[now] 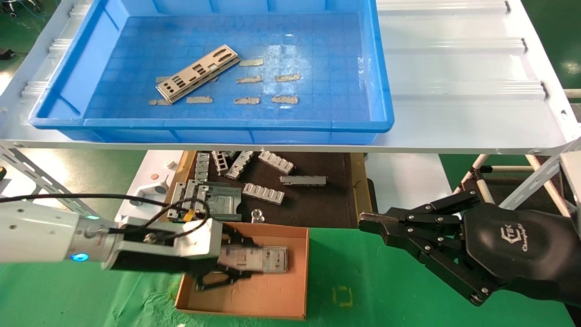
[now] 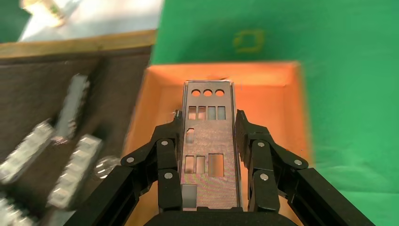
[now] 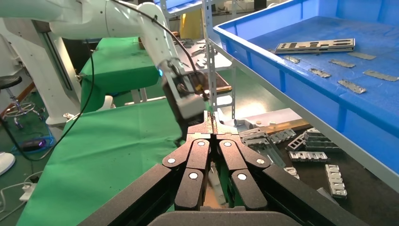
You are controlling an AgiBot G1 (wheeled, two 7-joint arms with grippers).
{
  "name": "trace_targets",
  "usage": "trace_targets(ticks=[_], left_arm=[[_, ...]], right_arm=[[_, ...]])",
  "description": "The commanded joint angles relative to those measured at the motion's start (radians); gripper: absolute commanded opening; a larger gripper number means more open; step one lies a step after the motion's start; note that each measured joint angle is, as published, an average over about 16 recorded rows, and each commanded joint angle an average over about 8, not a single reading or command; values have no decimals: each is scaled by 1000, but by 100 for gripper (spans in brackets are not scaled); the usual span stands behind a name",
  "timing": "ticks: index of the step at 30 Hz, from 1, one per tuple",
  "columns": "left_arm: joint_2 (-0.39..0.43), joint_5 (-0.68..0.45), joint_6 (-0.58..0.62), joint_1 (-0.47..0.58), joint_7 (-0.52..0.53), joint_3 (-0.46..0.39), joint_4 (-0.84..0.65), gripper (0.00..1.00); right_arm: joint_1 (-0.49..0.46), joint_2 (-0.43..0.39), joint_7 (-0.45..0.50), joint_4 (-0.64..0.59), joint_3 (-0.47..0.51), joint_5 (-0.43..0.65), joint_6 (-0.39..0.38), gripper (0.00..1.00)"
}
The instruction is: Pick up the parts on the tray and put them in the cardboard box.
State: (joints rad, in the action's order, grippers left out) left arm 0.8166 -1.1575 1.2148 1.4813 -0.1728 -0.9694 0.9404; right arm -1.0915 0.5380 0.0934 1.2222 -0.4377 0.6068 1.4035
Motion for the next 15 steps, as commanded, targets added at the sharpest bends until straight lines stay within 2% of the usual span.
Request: trace_targets(ticks=[1, 3, 8, 10, 11, 15], left_arm=[[21, -30, -47, -21, -20, -10, -7, 3], [39, -45, -65, -29, -30, -17, -26, 13], [75, -69, -79, -31, -58, -29, -81, 75], [87, -72, -75, -28, -68, -32, -104, 93], [93, -73, -73, -27, -73, -32, -116, 99], [112, -69, -68, -26, -90, -32, -160, 100]], right_arm=[[0, 0, 0, 0, 0, 0, 0, 0], [0, 0, 0, 0, 0, 0, 0, 0], [0, 0, 0, 0, 0, 0, 0, 0], [0, 0, 0, 0, 0, 0, 0, 0], [0, 0, 0, 0, 0, 0, 0, 0], [0, 0, 0, 0, 0, 0, 0, 0]])
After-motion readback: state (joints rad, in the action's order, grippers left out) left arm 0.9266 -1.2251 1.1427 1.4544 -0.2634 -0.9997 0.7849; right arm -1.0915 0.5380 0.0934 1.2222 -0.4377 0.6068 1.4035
